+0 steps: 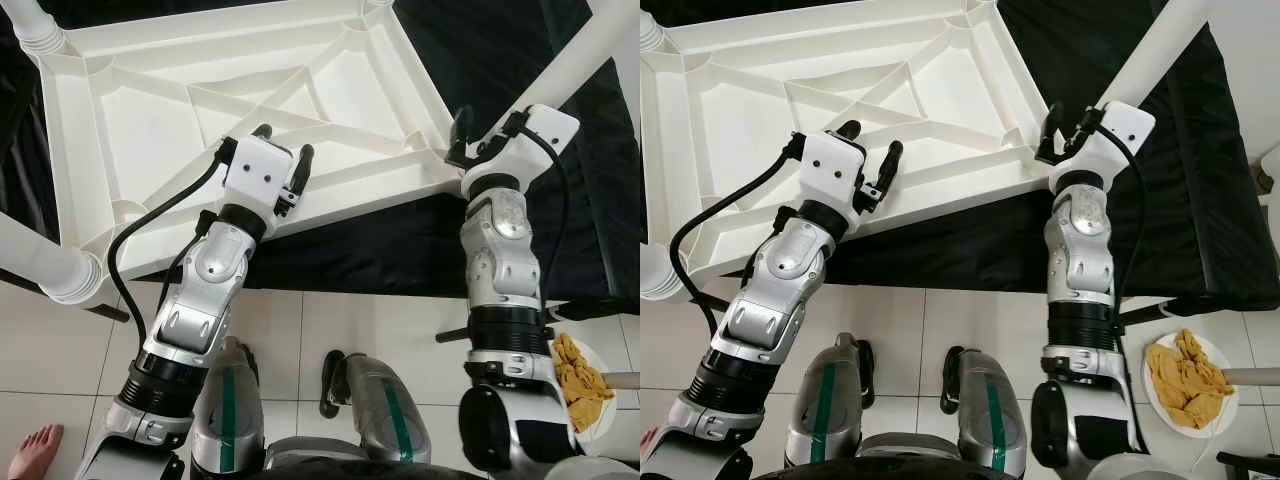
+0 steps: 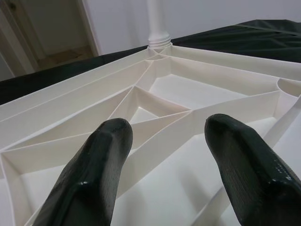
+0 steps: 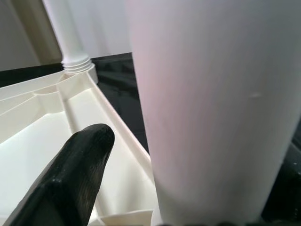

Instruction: Building children table

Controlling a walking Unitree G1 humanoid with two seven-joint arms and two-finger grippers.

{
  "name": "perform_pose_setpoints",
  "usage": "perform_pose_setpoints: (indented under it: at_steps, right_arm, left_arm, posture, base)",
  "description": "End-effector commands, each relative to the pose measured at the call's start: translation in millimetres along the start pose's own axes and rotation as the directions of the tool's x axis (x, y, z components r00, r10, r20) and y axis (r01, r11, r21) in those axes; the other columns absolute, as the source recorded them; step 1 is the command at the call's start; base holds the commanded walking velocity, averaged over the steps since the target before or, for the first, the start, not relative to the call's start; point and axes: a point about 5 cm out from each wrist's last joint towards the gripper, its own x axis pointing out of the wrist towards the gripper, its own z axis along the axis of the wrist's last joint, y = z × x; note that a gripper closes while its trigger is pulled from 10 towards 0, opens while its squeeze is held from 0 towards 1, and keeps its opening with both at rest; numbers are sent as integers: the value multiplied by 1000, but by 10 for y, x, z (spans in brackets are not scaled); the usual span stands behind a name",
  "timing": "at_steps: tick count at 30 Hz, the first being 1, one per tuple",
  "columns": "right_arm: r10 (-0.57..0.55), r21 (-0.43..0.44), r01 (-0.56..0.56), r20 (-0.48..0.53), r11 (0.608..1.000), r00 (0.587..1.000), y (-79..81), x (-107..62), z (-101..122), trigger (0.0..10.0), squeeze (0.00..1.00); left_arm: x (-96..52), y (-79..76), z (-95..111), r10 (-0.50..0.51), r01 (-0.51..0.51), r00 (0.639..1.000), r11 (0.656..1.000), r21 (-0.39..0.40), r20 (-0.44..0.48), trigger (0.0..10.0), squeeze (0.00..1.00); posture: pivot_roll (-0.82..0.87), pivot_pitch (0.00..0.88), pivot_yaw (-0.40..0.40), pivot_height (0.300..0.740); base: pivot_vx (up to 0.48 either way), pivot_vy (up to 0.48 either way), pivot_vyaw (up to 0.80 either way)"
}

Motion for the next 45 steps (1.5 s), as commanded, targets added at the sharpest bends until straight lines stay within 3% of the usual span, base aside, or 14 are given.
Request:
perform_pose_setpoints:
  at_steps: [1,7,12,17,26,31,32,45]
  right_arm:
    - [64,12,-63,-26,998,998,-7,-5,-43,10000,0]
    - [206,-6,-206,-12,979,979,-157,47,35,10000,0]
    - [246,-16,-247,-23,969,969,-248,60,40,10000,0]
    - [359,-46,-363,-69,931,931,-398,62,16,10000,0]
    - [477,-72,-487,-123,871,870,-598,41,20,10000,0]
    - [490,-81,-502,-133,861,862,-647,49,25,10000,0]
    - [499,-72,-511,-135,857,856,-668,46,26,0,0]
    - [532,-13,-538,-132,843,837,-657,-30,-11,0,0]
  left_arm:
    - [-16,-44,-38,-46,46,999,999,-3,-14,10000,0]
    - [-12,-36,-36,-47,47,999,999,-1,-14,10000,0]
    - [-18,-39,-39,-52,52,999,999,-2,-17,10000,0]
    - [-36,-45,-54,-66,66,997,998,-2,-27,10000,0]
    - [-48,-17,-55,-66,67,997,998,3,-34,10000,0]
    - [-51,-14,-51,-68,68,997,998,3,-33,10000,0]
    - [-56,-18,-55,-72,72,997,997,5,-35,10000,0]
    - [-75,-25,-59,-86,86,996,996,8,-40,10000,0]
  posture:
    - [133,69,-82,740]
    - [129,72,-79,740]
    - [132,75,-76,740]
    - [135,79,-75,740]
    - [141,83,-69,740]
    - [143,80,-67,740]
    - [146,74,-66,740]
    - [142,72,-59,740]
  base:
    - [0,0,0]
    - [0,0,0]
    - [0,0,0]
    - [0,0,0]
    - [0,0,0]
    - [0,0,0]
    - [0,0,0]
    - [0,0,0]
